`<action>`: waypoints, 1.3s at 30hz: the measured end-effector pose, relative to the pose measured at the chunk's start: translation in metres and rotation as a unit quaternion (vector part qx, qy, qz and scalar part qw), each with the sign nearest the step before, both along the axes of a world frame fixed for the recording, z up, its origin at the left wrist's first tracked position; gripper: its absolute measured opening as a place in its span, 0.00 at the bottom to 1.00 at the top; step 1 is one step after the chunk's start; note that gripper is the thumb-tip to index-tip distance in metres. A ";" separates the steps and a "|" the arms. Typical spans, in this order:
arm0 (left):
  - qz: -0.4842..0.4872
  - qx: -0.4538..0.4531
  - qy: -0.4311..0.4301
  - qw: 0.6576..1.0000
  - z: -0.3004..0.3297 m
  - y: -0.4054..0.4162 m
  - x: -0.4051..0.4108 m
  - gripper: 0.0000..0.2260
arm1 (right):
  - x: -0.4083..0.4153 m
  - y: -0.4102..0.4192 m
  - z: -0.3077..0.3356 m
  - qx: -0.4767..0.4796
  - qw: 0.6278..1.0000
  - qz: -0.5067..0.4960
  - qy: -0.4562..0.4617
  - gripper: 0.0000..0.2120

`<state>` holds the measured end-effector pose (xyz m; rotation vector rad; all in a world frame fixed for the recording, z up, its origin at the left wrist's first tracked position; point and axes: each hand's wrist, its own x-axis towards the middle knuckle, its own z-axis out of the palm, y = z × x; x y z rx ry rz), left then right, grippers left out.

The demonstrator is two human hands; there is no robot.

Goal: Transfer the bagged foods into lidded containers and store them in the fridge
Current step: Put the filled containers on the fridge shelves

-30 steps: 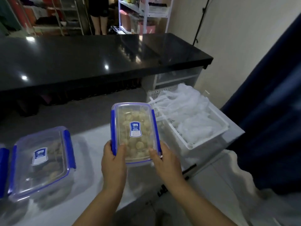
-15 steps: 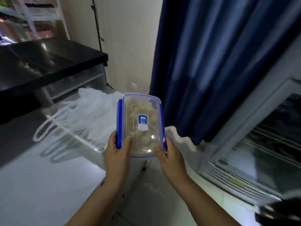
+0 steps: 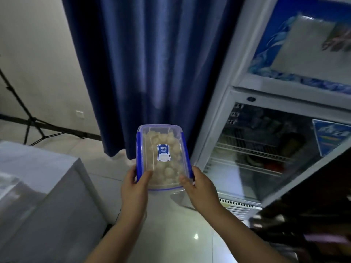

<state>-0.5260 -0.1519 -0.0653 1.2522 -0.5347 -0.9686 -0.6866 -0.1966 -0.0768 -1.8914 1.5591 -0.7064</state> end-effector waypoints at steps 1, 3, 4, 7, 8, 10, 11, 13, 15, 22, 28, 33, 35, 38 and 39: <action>-0.002 0.003 0.007 1.000 0.001 -0.013 -0.010 0.11 | -0.011 -0.012 0.003 0.004 1.000 0.003 0.015 0.14; -0.010 0.012 0.019 1.000 0.002 -0.036 -0.023 0.11 | -0.029 -0.034 0.010 0.007 0.998 0.018 0.055 0.14; -0.017 0.014 0.023 0.999 0.001 -0.048 -0.026 0.11 | -0.036 -0.045 0.012 0.005 0.996 0.027 0.080 0.15; -0.041 0.018 0.026 0.999 -0.001 -0.083 -0.029 0.11 | -0.048 -0.079 0.021 0.000 0.987 0.044 0.155 0.21; -0.046 0.020 0.028 0.998 -0.002 -0.096 -0.029 0.10 | -0.050 -0.094 0.024 -0.010 0.981 0.052 0.187 0.22; -0.061 0.023 0.030 0.997 -0.003 -0.121 -0.027 0.08 | -0.053 -0.125 0.031 -0.063 0.961 0.069 0.260 0.23; -0.072 0.024 0.029 0.997 -0.002 -0.134 -0.025 0.08 | -0.054 -0.141 0.038 -0.086 0.952 0.071 0.286 0.22; -0.087 0.022 0.025 0.996 0.001 -0.160 -0.021 0.08 | -0.055 -0.172 0.055 -0.124 0.937 0.067 0.320 0.18; -0.095 0.015 0.028 0.995 0.006 -0.185 -0.018 0.07 | -0.055 -0.205 0.074 -0.171 0.908 0.069 0.376 0.15; -0.133 0.031 0.049 0.989 0.012 -0.251 -0.009 0.08 | -0.052 -0.295 0.107 -0.184 0.721 0.046 0.667 0.13; -0.155 0.056 0.038 0.986 0.000 -0.275 -0.010 0.06 | -0.040 -0.303 0.104 -0.147 0.628 0.019 0.764 0.18; -0.176 0.062 0.019 0.982 -0.013 -0.269 -0.016 0.08 | -0.028 -0.292 0.103 -0.148 0.680 -0.023 0.718 0.09; -0.178 0.066 0.018 0.982 -0.014 -0.261 -0.019 0.09 | -0.032 -0.275 0.102 -0.195 0.721 -0.041 0.663 0.06; -0.181 0.062 0.011 0.981 -0.012 -0.245 -0.029 0.14 | -0.045 -0.232 0.100 -0.253 0.771 -0.060 0.582 0.07; -0.182 0.059 0.008 0.982 -0.010 -0.237 -0.034 0.14 | -0.051 -0.213 0.100 -0.276 0.772 -0.063 0.570 0.07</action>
